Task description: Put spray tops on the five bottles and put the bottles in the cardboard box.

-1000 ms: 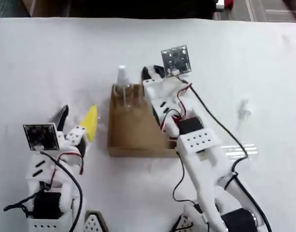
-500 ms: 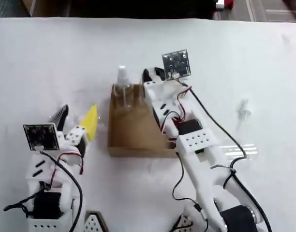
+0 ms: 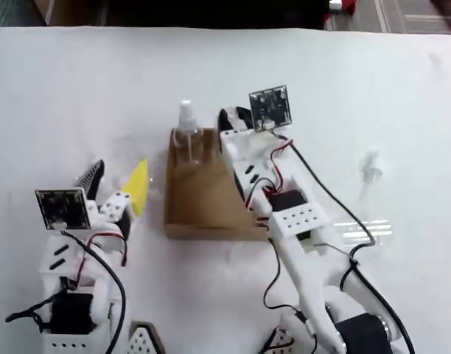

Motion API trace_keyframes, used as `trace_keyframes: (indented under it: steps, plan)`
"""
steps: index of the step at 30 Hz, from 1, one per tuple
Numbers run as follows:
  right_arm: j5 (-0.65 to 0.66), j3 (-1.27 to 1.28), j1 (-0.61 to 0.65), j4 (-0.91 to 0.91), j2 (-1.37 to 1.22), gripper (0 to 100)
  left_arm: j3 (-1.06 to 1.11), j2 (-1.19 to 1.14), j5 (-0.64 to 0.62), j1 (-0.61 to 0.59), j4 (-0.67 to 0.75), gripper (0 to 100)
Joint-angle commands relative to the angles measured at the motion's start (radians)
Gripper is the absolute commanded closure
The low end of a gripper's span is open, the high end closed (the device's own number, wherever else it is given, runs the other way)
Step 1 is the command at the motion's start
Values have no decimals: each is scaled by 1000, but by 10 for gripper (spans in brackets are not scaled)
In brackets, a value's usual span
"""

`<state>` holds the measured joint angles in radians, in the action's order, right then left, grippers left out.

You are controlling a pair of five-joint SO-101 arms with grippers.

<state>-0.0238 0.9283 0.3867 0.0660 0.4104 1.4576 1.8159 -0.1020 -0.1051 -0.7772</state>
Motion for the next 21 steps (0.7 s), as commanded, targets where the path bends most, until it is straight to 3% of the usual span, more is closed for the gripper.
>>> trace_keyframes:
  steps: [1,17,21]
  plan:
    - [3,-8,8,22,5,982,-5,12,14,-2,31,751]
    - [5,-46,10,38,-96,982,-5,12,15,-2,32,751]
    - [58,-46,21,38,-96,982,-3,12,15,-1,32,751]
